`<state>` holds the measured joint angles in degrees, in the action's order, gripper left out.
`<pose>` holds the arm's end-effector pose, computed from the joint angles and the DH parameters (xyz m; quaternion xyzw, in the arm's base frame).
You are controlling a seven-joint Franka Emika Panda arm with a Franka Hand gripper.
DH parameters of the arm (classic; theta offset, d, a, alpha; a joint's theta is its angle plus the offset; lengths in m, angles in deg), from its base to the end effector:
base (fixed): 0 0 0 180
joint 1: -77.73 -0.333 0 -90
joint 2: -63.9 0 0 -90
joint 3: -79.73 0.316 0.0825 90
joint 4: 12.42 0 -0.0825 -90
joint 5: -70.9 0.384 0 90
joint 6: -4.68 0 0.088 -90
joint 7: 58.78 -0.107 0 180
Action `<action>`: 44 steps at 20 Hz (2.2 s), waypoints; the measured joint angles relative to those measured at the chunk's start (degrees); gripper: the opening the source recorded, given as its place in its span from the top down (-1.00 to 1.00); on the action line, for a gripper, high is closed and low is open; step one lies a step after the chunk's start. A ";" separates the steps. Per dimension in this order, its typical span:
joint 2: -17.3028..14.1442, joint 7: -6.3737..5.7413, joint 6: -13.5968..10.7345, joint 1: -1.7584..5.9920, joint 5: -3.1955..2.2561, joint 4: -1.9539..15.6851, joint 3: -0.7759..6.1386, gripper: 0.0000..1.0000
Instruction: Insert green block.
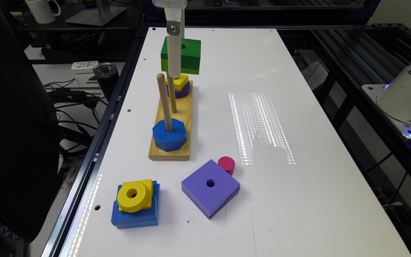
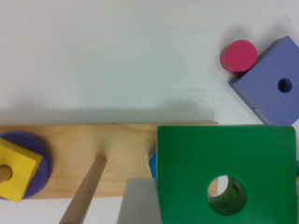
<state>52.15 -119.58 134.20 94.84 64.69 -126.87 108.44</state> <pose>0.5872 0.1077 0.3780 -0.9190 0.3919 -0.0313 0.0298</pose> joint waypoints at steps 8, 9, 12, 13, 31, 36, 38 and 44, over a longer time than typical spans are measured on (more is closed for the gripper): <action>0.00 0.00 0.04 0.00 0.00 0.01 0.00 1.00; 0.00 0.00 0.07 0.01 0.00 0.05 -0.01 1.00; -0.02 0.00 0.24 0.01 0.00 0.17 -0.02 1.00; -0.03 0.00 0.37 0.01 0.00 0.18 -0.03 1.00; -6.46 -0.03 0.62 -0.11 -2.50 7.07 0.10 1.00; -6.45 -0.04 0.62 -0.13 -2.51 7.08 0.18 1.00; -6.45 -0.13 0.62 -0.20 -2.51 7.08 0.31 1.00; -6.45 -0.28 0.62 -0.38 -2.51 7.09 0.48 1.00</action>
<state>45.69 -119.86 134.82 94.46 62.18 -119.78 108.92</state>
